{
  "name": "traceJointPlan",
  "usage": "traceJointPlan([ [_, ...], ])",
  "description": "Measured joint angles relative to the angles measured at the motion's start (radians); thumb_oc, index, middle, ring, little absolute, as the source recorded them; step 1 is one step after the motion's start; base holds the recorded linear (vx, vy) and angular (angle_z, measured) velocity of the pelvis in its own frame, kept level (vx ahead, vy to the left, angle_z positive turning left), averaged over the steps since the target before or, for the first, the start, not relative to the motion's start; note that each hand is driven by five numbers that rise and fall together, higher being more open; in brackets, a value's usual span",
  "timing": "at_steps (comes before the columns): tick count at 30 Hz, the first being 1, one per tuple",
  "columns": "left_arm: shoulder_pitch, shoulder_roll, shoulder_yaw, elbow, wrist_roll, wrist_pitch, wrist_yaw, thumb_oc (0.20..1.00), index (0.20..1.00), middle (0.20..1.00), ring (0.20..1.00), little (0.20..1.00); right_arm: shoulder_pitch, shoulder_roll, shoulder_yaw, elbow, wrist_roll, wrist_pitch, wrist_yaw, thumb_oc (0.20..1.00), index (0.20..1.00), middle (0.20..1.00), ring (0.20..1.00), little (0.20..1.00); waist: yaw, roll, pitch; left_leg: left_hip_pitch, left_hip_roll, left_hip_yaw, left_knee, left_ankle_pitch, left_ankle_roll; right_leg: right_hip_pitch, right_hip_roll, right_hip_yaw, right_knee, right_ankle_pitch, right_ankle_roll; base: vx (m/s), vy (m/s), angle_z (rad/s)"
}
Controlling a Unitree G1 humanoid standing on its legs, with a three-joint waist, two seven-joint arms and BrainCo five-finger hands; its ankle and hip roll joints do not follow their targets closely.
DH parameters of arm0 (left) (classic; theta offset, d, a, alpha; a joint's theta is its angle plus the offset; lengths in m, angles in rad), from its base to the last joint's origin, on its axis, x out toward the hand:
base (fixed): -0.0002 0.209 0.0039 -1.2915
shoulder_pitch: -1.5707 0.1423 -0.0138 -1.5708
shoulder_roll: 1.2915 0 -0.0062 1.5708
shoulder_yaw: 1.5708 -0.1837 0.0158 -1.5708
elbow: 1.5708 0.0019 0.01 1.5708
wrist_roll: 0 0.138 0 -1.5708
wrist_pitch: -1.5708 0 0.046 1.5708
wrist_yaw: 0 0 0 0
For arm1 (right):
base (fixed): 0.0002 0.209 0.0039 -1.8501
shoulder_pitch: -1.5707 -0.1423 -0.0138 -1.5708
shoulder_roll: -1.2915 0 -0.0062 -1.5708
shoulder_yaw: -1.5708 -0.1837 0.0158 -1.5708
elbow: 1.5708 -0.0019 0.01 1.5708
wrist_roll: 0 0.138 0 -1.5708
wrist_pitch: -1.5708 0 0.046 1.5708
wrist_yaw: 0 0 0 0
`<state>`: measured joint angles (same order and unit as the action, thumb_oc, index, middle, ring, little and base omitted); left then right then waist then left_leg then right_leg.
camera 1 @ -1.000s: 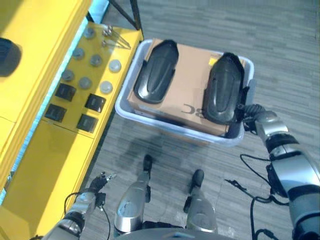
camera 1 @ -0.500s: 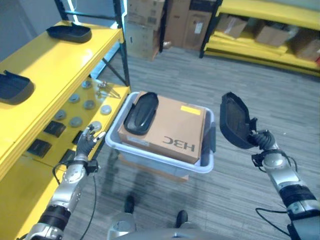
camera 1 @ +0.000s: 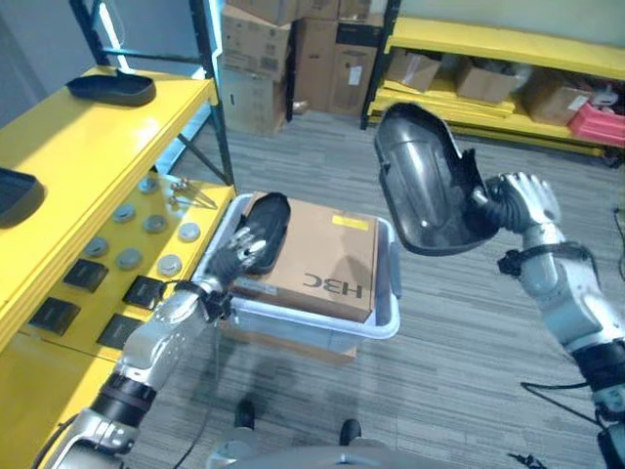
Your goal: Move parts from the plastic box to the shelf.
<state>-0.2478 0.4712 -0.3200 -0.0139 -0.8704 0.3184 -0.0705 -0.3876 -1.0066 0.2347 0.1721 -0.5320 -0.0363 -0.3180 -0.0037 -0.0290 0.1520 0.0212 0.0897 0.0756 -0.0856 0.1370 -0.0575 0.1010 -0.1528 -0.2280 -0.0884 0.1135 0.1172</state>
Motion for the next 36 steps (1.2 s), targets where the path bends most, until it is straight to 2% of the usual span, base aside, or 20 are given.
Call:
traceJointPlan([
  [3,-0.058,-0.035,-0.045,0.01,-0.121,0.06,0.002,1.0,1.0,1.0,1.0,1.0,-0.071,-0.038,0.068,-0.002,-0.061,-0.032,0.003,0.2,0.2,0.2,0.2,0.2,-0.019,-0.002,-0.015,0.002,0.001,0.005,0.0,-0.001,0.0,-0.001,0.0,0.005,0.0,-0.003,0.004,-0.01,0.011,-0.05],
  [7,-0.079,-0.109,-0.062,0.032,-0.282,0.1,0.043,1.0,1.0,1.0,1.0,1.0,-0.116,-0.063,0.123,-0.041,-0.075,-0.066,0.002,0.2,0.2,0.2,0.2,0.2,-0.029,-0.002,-0.041,0.013,0.003,0.015,0.0,-0.008,-0.003,0.0,0.002,0.021,0.0,-0.004,0.004,0.0,0.012,-0.1],
  [10,-0.083,-0.125,-0.074,0.049,-0.374,0.101,0.083,1.0,1.0,1.0,1.0,1.0,-0.168,-0.064,0.167,-0.041,-0.096,-0.079,-0.009,0.2,0.2,0.2,0.2,0.2,-0.033,-0.001,-0.043,0.019,0.004,0.029,0.0,-0.012,-0.002,-0.001,0.002,0.027,0.0,-0.004,0.005,0.0,0.0,-0.11],
  [13,-0.087,-0.221,-0.073,0.108,-0.492,0.089,0.155,1.0,1.0,1.0,1.0,1.0,-0.241,-0.032,0.24,-0.037,-0.106,-0.076,-0.056,0.2,0.2,0.2,0.2,0.2,-0.038,-0.001,-0.045,0.026,0.004,0.033,0.0,-0.014,0.001,0.001,0.002,0.033,0.0,-0.004,0.005,0.0,0.007,-0.06],
  [14,-0.101,-0.256,-0.077,0.152,-0.501,0.089,0.172,1.0,1.0,1.0,1.0,1.0,-0.276,-0.002,0.257,-0.043,-0.118,-0.086,-0.073,0.2,0.2,0.2,0.2,0.2,-0.039,-0.002,-0.047,0.028,0.004,0.035,0.0,-0.014,0.003,0.002,0.002,0.037,0.0,-0.003,0.004,0.0,0.001,-0.09],
  [17,-0.103,-0.255,-0.08,0.153,-0.5,0.086,0.178,1.0,1.0,1.0,1.0,1.0,-0.3,0.025,0.258,-0.077,-0.124,-0.089,-0.083,0.2,0.2,0.2,0.2,0.2,-0.036,-0.001,-0.055,0.029,0.004,0.035,0.0,-0.014,0.005,0.003,0.002,0.036,0.0,0.0,0.007,0.0,-0.001,-0.01],
  [21,-0.113,-0.216,-0.081,0.141,-0.498,0.035,0.129,1.0,1.0,1.0,1.0,1.0,-0.3,0.05,0.268,-0.096,-0.125,-0.096,-0.077,0.2,0.2,0.2,0.2,0.2,-0.026,-0.002,-0.056,0.029,0.004,0.035,0.0,-0.015,0.005,0.004,0.002,0.034,0.001,0.0,0.007,0.0,0.0,0.0],
  [27,-0.118,-0.215,-0.123,0.079,-0.5,-0.073,0.05,1.0,1.0,1.0,1.0,1.0,-0.307,0.157,0.327,-0.035,-0.125,-0.076,-0.067,0.2,0.2,0.2,0.2,0.2,-0.023,-0.008,-0.06,0.03,0.005,0.034,0.0,-0.015,0.005,0.005,0.002,0.034,0.0,0.0,0.007,0.0,0.0,0.0],
  [30,-0.12,-0.215,-0.123,0.071,-0.501,-0.116,0.037,1.0,1.0,1.0,1.0,1.0,-0.306,0.162,0.353,-0.031,-0.125,-0.08,-0.052,0.2,0.2,0.2,0.2,0.2,-0.022,-0.008,-0.06,0.03,0.005,0.034,0.0,-0.015,0.005,0.005,0.002,0.034,0.0,0.0,0.007,0.0,0.0,0.0],
  [36,-0.12,-0.216,-0.123,0.07,-0.499,-0.146,0.034,1.0,1.0,1.0,1.0,1.0,-0.307,0.177,0.355,-0.031,-0.125,-0.099,-0.051,0.2,0.2,0.2,0.2,0.2,-0.018,-0.008,-0.06,0.031,0.005,0.034,0.0,-0.015,0.005,0.006,0.002,0.034,0.0,0.0,0.007,0.0,0.0,0.0],
])
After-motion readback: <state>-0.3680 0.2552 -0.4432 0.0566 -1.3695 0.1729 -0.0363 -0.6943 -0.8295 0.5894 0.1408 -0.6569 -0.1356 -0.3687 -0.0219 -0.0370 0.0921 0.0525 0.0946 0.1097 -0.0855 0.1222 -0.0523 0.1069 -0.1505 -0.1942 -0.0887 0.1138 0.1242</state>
